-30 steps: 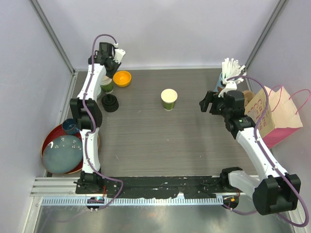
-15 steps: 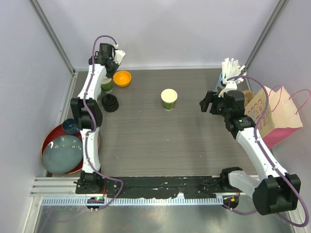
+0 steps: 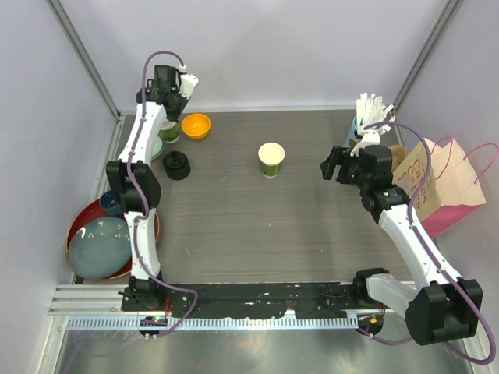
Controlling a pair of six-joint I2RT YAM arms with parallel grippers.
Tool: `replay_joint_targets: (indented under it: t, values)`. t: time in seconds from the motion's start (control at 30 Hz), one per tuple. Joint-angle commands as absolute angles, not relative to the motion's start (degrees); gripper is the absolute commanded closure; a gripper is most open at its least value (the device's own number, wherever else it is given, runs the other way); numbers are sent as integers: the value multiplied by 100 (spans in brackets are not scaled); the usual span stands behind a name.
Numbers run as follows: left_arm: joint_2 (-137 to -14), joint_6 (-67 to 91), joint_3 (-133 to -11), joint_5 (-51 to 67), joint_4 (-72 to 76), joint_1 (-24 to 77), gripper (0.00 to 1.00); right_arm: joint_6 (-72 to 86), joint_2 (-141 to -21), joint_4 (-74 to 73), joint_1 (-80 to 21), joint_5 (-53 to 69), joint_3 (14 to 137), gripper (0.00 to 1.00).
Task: Pack the takeout coffee
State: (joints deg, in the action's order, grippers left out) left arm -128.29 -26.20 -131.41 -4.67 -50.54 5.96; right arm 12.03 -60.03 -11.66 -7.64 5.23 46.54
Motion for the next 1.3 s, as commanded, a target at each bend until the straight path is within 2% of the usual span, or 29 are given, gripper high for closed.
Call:
replay_joint_targets:
  t: [0.0, 0.13, 0.3, 0.47, 0.6, 0.63, 0.9, 1.07, 1.2, 1.27]
  values:
    - [-12235, -2699, -13183, -361, -4825, 545, 100, 1099, -5985, -1037, -765, 519, 4711, 17]
    - [-12084, -2785, -12475, -281, -4255, 519, 100, 1107, -5933, -1046, -765, 492, 4693, 17]
    - [-12463, -2620, -12797, -203, -4686, 431, 100, 1484, -6064, -678, -869, 624, 4990, 20]
    - [-12164, -2514, -12489, -26, -4403, 396, 100, 2372, -6889, 760, -1826, 344, 5808, 23]
    - [-12191, -2487, -12630, -26, -4597, 396, 100, 3065, -8329, 1395, -2609, 220, 7132, 26]
    - [-12147, -2487, -12525, 130, -4571, 396, 100, 3233, -9002, 1537, -2802, 281, 7380, 28]
    - [-11935, -2558, -12190, 220, -4351, 396, 100, 5718, -12135, 3181, -3252, 949, 9751, 35]
    - [-11979, -2566, -12191, 325, -4377, 387, 100, 5871, -13777, 2736, -3524, 906, 11555, 36]
    - [-11997, -2593, -12164, 378, -4395, 396, 100, 5906, -14692, 2417, -3752, 809, 13118, 36]
    - [-11997, -2619, -12112, 395, -4386, 395, 100, 5959, -14958, 2234, -3823, 669, 13481, 36]
